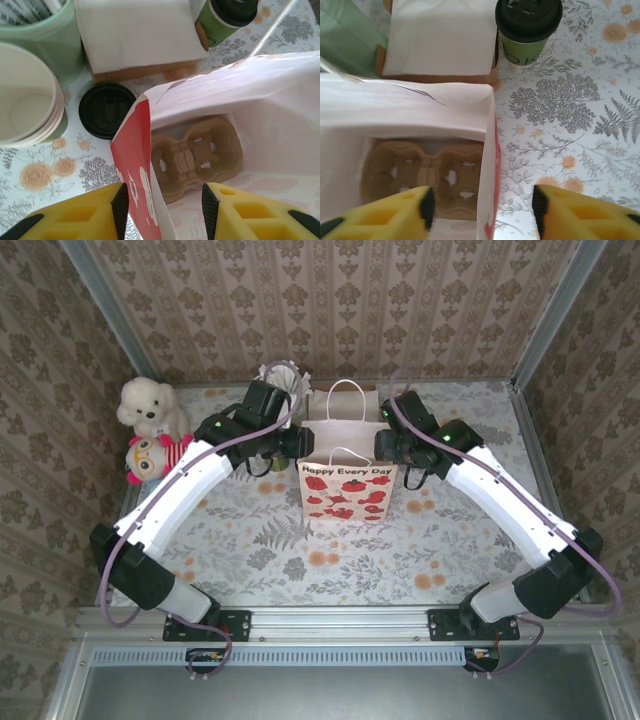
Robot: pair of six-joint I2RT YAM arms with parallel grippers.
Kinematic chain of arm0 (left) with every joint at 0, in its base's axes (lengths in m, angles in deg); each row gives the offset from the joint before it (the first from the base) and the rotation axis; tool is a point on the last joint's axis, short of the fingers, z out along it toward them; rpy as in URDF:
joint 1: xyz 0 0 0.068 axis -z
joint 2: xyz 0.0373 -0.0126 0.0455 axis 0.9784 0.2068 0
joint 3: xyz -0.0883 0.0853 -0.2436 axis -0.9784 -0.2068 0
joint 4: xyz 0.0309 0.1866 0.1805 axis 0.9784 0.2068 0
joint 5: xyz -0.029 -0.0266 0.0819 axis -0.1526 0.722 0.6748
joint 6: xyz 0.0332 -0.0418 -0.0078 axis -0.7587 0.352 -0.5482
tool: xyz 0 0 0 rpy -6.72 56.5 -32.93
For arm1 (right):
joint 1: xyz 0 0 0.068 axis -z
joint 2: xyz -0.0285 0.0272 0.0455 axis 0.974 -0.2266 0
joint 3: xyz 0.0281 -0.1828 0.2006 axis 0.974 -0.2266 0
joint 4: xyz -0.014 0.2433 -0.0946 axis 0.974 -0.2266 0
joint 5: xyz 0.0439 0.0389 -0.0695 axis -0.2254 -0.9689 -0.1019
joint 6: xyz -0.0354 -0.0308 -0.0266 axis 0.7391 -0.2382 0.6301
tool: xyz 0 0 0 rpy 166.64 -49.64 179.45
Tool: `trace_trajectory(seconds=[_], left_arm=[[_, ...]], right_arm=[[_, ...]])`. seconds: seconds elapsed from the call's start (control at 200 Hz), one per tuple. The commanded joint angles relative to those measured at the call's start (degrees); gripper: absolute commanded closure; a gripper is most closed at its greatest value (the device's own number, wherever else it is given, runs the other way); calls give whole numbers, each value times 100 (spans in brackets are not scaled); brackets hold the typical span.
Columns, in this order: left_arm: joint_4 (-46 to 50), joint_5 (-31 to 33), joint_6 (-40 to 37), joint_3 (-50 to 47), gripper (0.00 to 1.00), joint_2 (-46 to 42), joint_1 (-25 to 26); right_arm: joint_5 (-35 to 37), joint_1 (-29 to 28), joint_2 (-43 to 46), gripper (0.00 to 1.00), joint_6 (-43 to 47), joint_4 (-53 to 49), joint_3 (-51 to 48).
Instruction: Pack the takeout coffee
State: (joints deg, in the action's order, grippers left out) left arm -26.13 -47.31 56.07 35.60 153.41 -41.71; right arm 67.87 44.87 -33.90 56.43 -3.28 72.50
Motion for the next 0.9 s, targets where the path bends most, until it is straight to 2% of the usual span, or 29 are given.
trace_trajectory(seconds=[0.0,0.095,0.2,0.275,0.33,0.43,0.475,0.535,0.585,0.645,0.665,0.71,0.75,0.785,0.81,0.835,0.875,0.895], left_arm=[[359,136,-157,316,69,138,71],[694,276,-194,709,91,209,228],[666,336,-154,795,97,121,511],[629,57,54,805,100,171,516],[725,32,156,845,100,217,528],[589,137,367,531,98,22,491],[435,-44,474,353,95,-88,439],[160,-277,546,139,94,-251,392],[7,-330,581,45,94,-323,381],[-102,-560,505,26,95,-328,388],[-93,-610,448,51,95,-314,390],[17,-557,300,159,95,-316,390],[158,-218,293,213,95,-383,371],[141,46,413,137,97,-512,304],[-52,-7,535,-9,98,-612,249],[-371,-363,583,-162,98,-687,236],[-705,-1113,594,-239,93,-654,289],[-625,-1302,573,-127,93,-569,347]], right_arm=[[18,22,-176,61,245,4,315],[-32,-11,-110,83,437,-144,597],[-224,-66,244,91,690,-156,523],[-961,-96,307,95,629,-152,484],[-1301,-161,268,96,596,-262,584],[-1017,101,534,99,459,-55,174],[-1401,215,553,100,355,-4,227],[-1769,-20,471,99,530,-24,560],[-1370,-136,408,98,808,-337,811],[-677,122,430,100,787,-346,582],[-787,243,449,100,691,-304,523],[-1583,301,427,100,470,-160,573],[-2130,11,408,100,420,130,630],[-2290,-348,407,100,673,240,743],[-2086,-531,224,100,891,90,878],[-1662,-582,148,100,989,-128,987],[-884,-391,133,100,987,-384,913],[-716,-187,169,100,922,-423,794]])
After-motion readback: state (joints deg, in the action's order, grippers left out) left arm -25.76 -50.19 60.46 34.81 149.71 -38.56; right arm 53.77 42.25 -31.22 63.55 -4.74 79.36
